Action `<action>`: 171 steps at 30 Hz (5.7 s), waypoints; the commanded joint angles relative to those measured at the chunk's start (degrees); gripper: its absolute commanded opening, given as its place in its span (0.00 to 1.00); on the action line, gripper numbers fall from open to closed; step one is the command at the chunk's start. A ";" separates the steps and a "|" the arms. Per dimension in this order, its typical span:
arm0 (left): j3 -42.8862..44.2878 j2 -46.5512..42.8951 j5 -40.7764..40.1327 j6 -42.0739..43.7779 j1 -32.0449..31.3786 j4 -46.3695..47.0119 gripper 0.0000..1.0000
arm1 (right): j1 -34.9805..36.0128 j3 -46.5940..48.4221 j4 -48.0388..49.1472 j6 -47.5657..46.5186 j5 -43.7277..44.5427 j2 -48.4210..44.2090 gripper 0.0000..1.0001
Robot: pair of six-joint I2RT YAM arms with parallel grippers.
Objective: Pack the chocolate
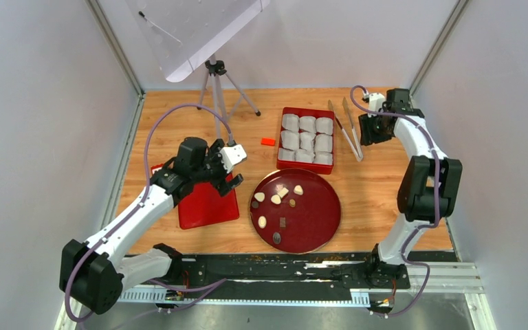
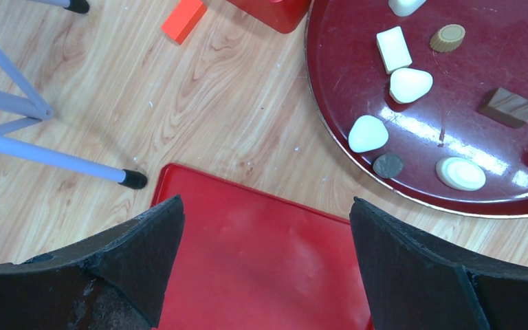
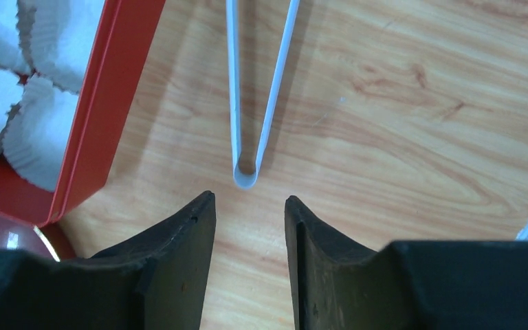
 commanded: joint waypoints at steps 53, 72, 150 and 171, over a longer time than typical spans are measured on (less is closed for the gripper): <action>30.55 18.33 16.27 24.87 -7.85 2.21 0.93 | -0.23 10.82 -11.40 -12.77 -1.77 -7.15 0.00; 49.65 30.29 15.47 42.45 -9.64 -29.23 0.66 | 24.38 12.28 -25.39 -19.23 -12.21 -11.89 0.00; 47.86 39.12 46.83 38.98 3.65 -42.41 0.00 | 23.37 10.52 -19.38 -25.49 -33.79 -9.63 0.77; 49.25 42.26 49.96 32.04 3.73 -40.77 0.00 | 24.23 7.83 -22.57 -26.77 -40.76 -8.28 0.69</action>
